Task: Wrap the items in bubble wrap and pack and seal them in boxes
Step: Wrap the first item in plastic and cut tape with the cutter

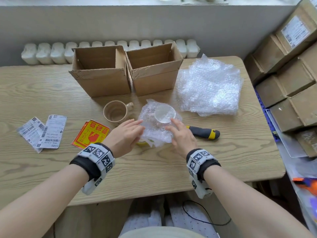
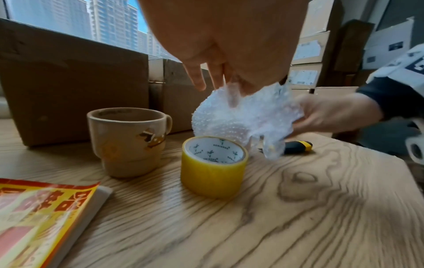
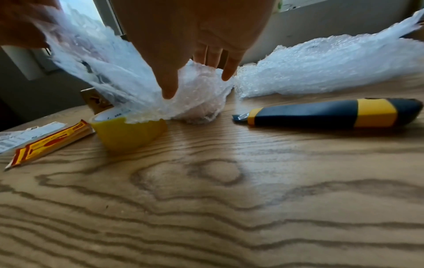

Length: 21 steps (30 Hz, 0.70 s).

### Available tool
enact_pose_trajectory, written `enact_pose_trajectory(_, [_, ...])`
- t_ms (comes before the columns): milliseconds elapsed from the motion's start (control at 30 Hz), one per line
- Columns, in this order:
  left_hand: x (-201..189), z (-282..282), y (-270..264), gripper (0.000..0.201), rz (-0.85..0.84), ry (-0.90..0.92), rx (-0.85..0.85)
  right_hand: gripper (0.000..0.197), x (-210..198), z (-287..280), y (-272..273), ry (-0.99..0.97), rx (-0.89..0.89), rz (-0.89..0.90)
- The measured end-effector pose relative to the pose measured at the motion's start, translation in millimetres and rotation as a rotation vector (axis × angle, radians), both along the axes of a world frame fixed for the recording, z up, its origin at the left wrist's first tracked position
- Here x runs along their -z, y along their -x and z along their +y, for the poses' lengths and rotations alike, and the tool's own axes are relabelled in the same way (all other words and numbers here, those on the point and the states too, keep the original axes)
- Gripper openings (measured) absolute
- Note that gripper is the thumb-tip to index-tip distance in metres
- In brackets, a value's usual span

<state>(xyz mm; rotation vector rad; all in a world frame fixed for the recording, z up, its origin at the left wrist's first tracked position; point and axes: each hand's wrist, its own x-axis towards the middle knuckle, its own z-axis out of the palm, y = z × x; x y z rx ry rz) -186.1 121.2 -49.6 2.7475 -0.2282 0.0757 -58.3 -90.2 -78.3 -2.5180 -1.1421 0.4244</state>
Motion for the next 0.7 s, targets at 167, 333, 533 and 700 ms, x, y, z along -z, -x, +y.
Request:
enact_pose_trajectory(167, [1.6,-9.4,-1.2,0.029,-0.011,0.089,-0.064,0.032,-5.6,-13.0,-19.2,-0.085,0.099,0.081])
enact_pose_trajectory(333, [-1.6,-20.8,-8.7,0.013,0.086,0.302,-0.464,0.046,-19.3,-20.0,-26.1,-0.220,0.230,0.200])
enact_pose_trajectory(533, [-8.7,-22.4,-27.1,0.015,0.089,0.486,-0.660,0.096,-19.3,-34.2,-20.7,-0.096,0.035,0.172])
enact_pose_trajectory(700, [-10.3,-19.3,-30.9,0.006,0.119,0.509,-0.714,0.101,-7.7,-25.7,-28.6,-0.149,0.058,0.044])
